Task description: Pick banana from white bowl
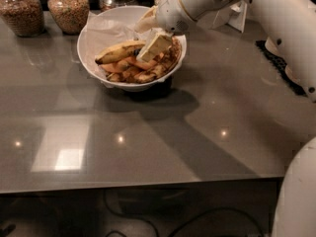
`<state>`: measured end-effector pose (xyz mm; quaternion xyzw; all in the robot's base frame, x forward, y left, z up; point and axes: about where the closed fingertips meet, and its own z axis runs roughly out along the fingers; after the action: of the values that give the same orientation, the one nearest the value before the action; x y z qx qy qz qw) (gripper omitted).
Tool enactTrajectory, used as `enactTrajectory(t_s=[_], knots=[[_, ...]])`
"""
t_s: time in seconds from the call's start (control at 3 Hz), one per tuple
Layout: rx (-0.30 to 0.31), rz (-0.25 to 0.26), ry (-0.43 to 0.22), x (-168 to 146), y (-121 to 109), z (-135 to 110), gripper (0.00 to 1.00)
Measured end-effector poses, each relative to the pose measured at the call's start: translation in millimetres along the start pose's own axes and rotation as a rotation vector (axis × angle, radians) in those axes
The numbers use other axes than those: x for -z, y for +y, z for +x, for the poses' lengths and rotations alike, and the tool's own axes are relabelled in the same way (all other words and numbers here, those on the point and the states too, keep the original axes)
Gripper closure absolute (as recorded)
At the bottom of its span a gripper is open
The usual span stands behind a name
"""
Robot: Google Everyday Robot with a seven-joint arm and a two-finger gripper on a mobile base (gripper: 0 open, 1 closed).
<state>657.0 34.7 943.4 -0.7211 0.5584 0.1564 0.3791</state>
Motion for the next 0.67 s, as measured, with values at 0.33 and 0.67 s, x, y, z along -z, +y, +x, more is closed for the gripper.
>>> enactTrajectory(t_s=[0.33, 0.67], knots=[[0.001, -0.005, -0.012, -12.1, -5.8, 1.6, 0.42], [-0.001, -0.011, -0.022, -22.2, -8.7, 2.7, 0.44]])
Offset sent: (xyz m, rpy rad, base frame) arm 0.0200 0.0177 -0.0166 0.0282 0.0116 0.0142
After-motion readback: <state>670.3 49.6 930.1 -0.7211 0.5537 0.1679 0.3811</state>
